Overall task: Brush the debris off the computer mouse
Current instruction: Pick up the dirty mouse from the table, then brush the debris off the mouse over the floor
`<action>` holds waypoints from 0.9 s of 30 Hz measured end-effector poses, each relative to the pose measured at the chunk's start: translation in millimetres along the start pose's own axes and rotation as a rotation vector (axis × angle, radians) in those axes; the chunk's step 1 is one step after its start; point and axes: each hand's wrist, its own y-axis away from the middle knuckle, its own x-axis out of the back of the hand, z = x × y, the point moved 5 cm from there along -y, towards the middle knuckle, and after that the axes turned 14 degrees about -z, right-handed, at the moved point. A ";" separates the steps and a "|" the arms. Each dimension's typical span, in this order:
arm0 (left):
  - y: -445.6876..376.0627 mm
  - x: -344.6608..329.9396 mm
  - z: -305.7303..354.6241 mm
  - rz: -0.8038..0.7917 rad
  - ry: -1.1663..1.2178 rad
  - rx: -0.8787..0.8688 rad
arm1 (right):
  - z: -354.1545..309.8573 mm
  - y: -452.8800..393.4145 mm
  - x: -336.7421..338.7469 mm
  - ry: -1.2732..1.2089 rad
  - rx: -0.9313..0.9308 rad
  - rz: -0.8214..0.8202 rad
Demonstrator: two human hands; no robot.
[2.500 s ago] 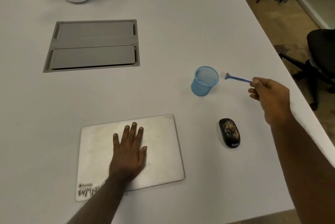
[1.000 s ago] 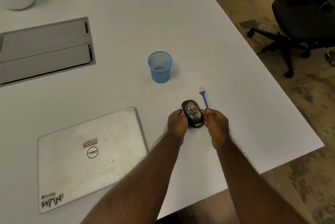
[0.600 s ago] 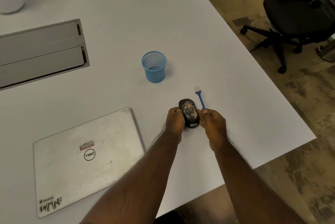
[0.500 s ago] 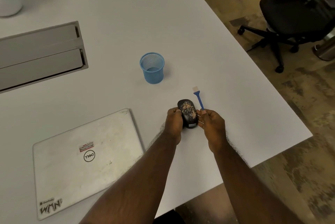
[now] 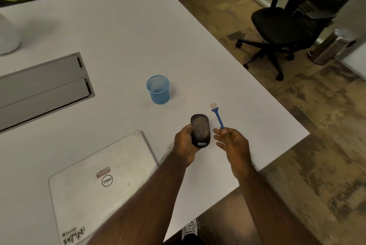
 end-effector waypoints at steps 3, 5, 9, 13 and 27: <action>27.1 -3.9 9.6 -0.040 -0.028 0.012 | -16.7 36.9 9.5 -0.078 0.003 0.021; 44.3 -4.4 16.5 -0.059 -0.049 0.013 | -23.7 65.4 16.4 -0.118 -0.002 0.030; 78.6 -4.9 25.1 -0.102 -0.088 0.019 | -22.2 132.4 26.1 -0.140 -0.013 0.045; 112.2 -5.4 25.2 -0.166 -0.143 0.030 | -12.1 201.4 28.7 -0.187 -0.003 0.109; 197.3 -27.9 -40.4 -0.290 -0.208 0.151 | -5.6 330.5 48.3 -0.362 0.102 0.337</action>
